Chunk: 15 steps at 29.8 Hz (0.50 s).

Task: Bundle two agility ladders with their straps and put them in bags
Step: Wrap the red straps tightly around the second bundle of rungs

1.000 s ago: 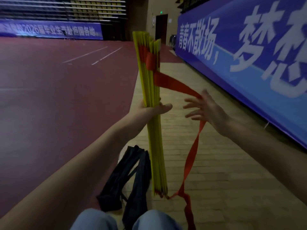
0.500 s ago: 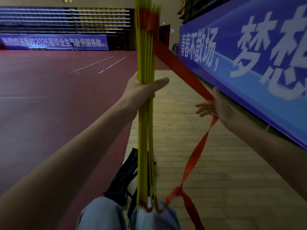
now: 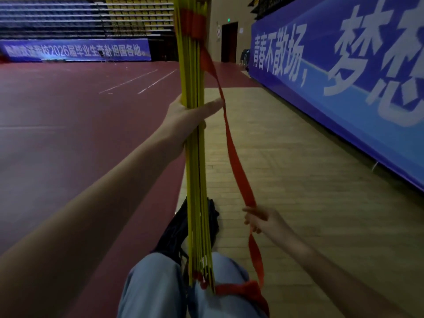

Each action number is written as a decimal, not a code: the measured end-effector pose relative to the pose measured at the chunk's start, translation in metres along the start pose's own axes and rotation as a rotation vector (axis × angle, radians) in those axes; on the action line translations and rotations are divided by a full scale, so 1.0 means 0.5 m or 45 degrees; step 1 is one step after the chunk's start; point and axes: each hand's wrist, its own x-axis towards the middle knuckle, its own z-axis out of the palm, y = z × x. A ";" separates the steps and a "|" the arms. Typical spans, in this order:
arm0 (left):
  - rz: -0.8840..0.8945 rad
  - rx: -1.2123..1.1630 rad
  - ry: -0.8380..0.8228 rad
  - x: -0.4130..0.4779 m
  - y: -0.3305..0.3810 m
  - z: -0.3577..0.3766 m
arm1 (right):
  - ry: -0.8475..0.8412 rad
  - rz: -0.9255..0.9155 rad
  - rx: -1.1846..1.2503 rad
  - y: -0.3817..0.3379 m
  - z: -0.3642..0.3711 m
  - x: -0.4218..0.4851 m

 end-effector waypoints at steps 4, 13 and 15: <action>-0.083 -0.007 0.010 -0.020 -0.031 -0.010 | -0.032 0.212 -0.113 0.056 0.065 -0.034; -0.188 -0.071 0.072 -0.041 -0.067 -0.036 | -0.350 0.634 -0.410 0.176 0.114 -0.060; -0.250 -0.105 0.090 -0.044 -0.081 -0.032 | -0.301 0.580 -0.410 0.186 0.113 -0.062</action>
